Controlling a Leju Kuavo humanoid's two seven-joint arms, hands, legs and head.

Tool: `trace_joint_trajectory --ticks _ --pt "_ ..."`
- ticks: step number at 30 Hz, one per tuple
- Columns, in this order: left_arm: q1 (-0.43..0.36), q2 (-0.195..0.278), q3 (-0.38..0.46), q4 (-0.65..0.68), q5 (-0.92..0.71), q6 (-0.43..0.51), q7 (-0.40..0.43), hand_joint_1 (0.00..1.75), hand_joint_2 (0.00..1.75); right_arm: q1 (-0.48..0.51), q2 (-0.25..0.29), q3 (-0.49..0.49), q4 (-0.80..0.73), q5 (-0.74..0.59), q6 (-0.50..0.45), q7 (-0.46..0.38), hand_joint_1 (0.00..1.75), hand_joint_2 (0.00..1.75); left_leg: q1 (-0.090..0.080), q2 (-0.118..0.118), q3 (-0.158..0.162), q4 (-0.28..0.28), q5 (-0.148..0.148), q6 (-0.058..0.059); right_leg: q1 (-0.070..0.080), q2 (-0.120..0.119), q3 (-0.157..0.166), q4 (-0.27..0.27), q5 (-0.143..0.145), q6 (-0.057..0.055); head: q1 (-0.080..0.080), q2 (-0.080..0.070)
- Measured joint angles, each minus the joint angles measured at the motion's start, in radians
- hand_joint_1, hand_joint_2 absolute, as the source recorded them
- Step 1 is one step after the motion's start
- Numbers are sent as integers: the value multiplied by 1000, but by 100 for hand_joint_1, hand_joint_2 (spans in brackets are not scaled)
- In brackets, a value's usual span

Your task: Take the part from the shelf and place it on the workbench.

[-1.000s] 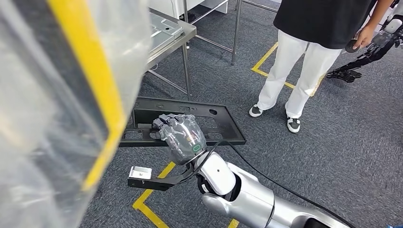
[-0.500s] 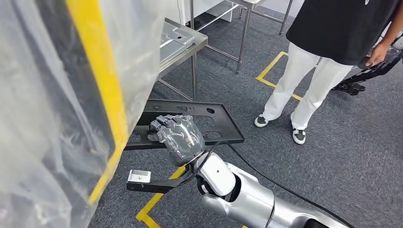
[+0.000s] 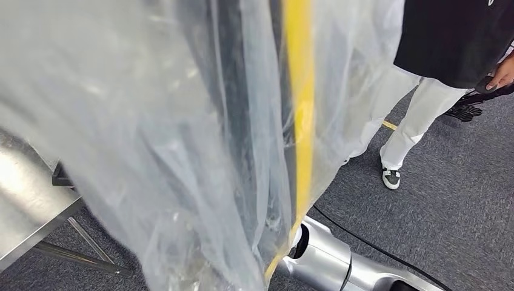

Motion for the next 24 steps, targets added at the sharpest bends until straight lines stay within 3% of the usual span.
trace_joint_trajectory --ticks 2,3,4,5,6,7,8,11,13,16,17,18,19,22,23,24 --pt "-6 0 2 0 2 0 -1 0 175 2 -1 0 2 0 0 0 175 175 8 1 -46 29 -39 -13 -4 1 19 0 -17 4 0 0" --pt "-7 0 3 0 2 0 -1 0 175 2 -2 0 2 0 0 0 175 175 13 2 -44 -9 -24 -20 -6 1 33 0 -26 7 0 0" --pt "-5 0 3 0 2 0 0 0 175 2 -2 0 3 0 0 0 175 175 20 3 -27 -75 20 -28 -8 2 49 0 -37 11 0 0" --pt "-3 0 4 0 1 0 0 0 175 2 -2 0 4 0 0 0 175 175 26 7 -7 -154 85 -34 -9 3 64 0 -47 16 0 0" --pt "-1 -1 4 0 1 0 0 0 175 2 -2 0 4 0 0 0 175 175 28 9 9 -219 135 -36 -9 5 76 0 -57 22 -1 0" --pt "1 -1 4 0 0 0 0 0 175 1 -2 0 5 0 0 0 175 175 28 11 21 -261 171 -33 -9 6 82 -1 -64 29 0 0" --pt "2 -2 4 0 0 0 0 0 175 1 -2 0 5 0 0 0 175 175 25 12 26 -279 186 -26 -8 7 86 -1 -69 36 1 0" --pt "0 -2 4 0 -1 0 0 0 175 0 -1 0 5 -3 -1 -1 175 175 22 8 45 -281 177 1 -11 5 91 19 -81 52 6 0" --pt "-1 -2 4 0 -3 0 0 0 175 -2 -1 0 5 -8 -1 -4 175 175 21 6 65 -282 168 16 -13 2 50 103 -105 56 9 0" --pt "1 -1 4 0 -6 1 1 0 175 -3 -1 0 5 -12 -1 -5 175 175 13 6 89 -282 146 28 -10 0 -87 308 -176 55 13 0" --pt "2 -1 4 0 -6 1 2 0 175 -2 -2 0 5 -14 -1 -5 175 175 9 6 98 -282 138 29 -8 0 -119 340 -189 53 14 0" --pt "3 -1 4 0 -7 1 2 0 175 -1 -2 0 5 -15 -1 -5 175 175 6 5 109 -282 129 30 -5 0 -133 333 -182 49 14 0" --pt "3 -1 4 0 -8 1 2 0 175 -1 -2 0 5 -16 -1 -5 175 175 4 3 122 -282 119 30 -2 0 -126 290 -153 43 15 0" --pt "3 -2 4 0 -10 0 2 0 175 -3 -1 1 5 -18 0 -6 175 175 -2 -2 152 -279 88 23 12 2 -64 81 -13 23 17 0" --pt "3 -2 4 0 -10 0 3 0 175 -3 -1 1 5 -18 0 -6 175 175 -5 -3 158 -277 78 18 14 3 -52 42 11 19 18 0" --pt "2 -2 4 0 -10 0 3 0 175 -4 -1 1 5 -18 0 -6 175 175 -7 -4 161 -270 72 14 15 5 -47 25 16 16 19 0"
